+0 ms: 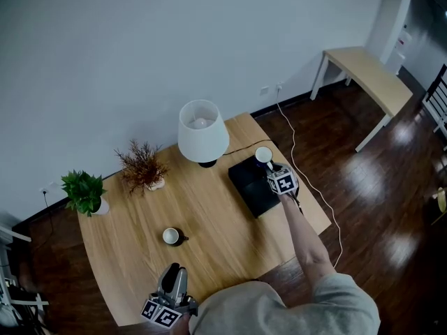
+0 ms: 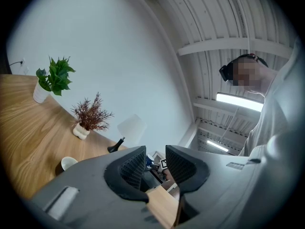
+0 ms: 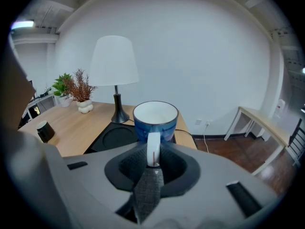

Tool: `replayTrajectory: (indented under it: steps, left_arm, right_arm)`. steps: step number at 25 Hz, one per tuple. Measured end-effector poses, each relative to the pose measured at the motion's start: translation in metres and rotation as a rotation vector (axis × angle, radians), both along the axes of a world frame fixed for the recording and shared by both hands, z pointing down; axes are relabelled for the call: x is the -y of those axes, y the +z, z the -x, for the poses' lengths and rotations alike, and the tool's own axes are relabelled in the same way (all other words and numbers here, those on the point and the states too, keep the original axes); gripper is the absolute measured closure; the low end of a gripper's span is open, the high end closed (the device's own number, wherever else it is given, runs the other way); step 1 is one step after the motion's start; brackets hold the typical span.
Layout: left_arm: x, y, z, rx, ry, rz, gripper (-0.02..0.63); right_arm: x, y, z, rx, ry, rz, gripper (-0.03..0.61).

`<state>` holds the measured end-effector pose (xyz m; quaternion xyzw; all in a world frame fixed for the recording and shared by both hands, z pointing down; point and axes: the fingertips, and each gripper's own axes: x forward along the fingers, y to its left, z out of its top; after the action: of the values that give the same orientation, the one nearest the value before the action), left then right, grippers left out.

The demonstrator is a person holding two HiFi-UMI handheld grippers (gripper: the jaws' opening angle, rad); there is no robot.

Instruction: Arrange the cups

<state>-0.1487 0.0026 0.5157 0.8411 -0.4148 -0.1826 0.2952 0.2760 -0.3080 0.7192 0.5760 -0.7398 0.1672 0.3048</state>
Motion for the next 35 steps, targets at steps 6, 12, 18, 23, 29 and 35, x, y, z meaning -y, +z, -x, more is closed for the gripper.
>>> replayTrajectory:
  steps: [6,12,18,23,29,35]
  left_arm:
    - [0.0,-0.001,0.0,-0.004,0.008,-0.003,0.491]
    - [-0.001,-0.002,-0.001,-0.005,0.018,-0.004,0.491]
    - [0.0,0.001,0.003,-0.002,-0.001,0.003,0.491]
    - [0.002,0.004,0.002,-0.006,-0.017,0.01,0.491]
    - [-0.002,0.0,0.014,-0.01,-0.051,-0.004,0.491]
    - [-0.011,0.001,0.026,-0.024,-0.086,-0.01,0.492]
  right_arm:
    - [-0.002,-0.002,-0.001,-0.019,-0.044,-0.015,0.502]
    - [-0.006,-0.005,-0.005,0.01,-0.035,-0.041,0.416]
    - [-0.065,-0.048,0.007,0.135,0.076,-0.158,0.405]
    - [-0.133,-0.034,0.199,0.22,-0.35,-0.107,0.44]
    - [-0.21,0.01,0.381,0.132,-0.764,0.019,0.405]
    - [-0.209,0.061,0.434,-0.036,-0.884,0.119,0.405]
